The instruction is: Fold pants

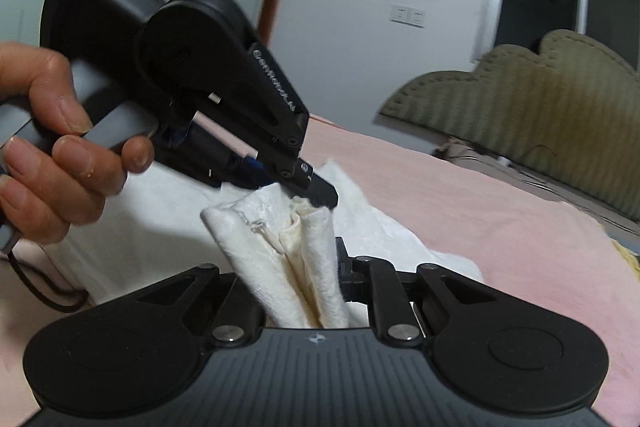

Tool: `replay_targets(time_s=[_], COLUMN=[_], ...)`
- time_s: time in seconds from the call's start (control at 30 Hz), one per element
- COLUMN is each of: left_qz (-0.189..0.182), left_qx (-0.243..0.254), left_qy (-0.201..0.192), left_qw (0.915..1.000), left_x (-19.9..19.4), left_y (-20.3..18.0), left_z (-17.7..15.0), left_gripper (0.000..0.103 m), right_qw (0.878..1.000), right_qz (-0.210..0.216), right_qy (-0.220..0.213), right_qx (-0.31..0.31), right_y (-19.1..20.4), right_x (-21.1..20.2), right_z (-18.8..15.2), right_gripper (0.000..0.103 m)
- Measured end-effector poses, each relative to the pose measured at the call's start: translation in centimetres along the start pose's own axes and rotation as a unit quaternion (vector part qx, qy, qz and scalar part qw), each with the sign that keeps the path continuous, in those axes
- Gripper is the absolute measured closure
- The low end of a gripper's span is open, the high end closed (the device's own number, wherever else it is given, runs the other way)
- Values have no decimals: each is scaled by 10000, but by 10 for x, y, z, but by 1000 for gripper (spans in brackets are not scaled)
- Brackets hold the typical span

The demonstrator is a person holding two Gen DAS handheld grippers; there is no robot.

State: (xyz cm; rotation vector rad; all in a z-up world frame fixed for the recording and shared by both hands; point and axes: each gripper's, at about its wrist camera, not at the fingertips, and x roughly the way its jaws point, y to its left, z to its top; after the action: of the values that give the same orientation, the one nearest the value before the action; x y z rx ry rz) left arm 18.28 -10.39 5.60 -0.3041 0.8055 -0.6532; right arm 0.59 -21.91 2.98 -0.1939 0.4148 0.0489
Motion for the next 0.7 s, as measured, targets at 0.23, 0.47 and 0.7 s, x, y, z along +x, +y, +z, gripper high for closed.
replay_targets(time_s=[0.23, 0.47, 0.7], left_qz=[1194, 1971, 2862], left_qx=[1034, 282, 1109], left_qy=[-143, 35, -394], left_qw=[9873, 9800, 9509], left_x=[-5, -26, -85], left_y=[21, 68, 68], left_z=[1, -4, -29], left_gripper=[90, 52, 19], right_qw=[9985, 9951, 9870], right_qz=[493, 531, 1505], right_qy=[223, 836, 175], right_qx=[-16, 48, 533], right_y=[37, 54, 21], right_x=[49, 78, 2], right_z=[18, 10, -5], right_gripper=[90, 61, 35])
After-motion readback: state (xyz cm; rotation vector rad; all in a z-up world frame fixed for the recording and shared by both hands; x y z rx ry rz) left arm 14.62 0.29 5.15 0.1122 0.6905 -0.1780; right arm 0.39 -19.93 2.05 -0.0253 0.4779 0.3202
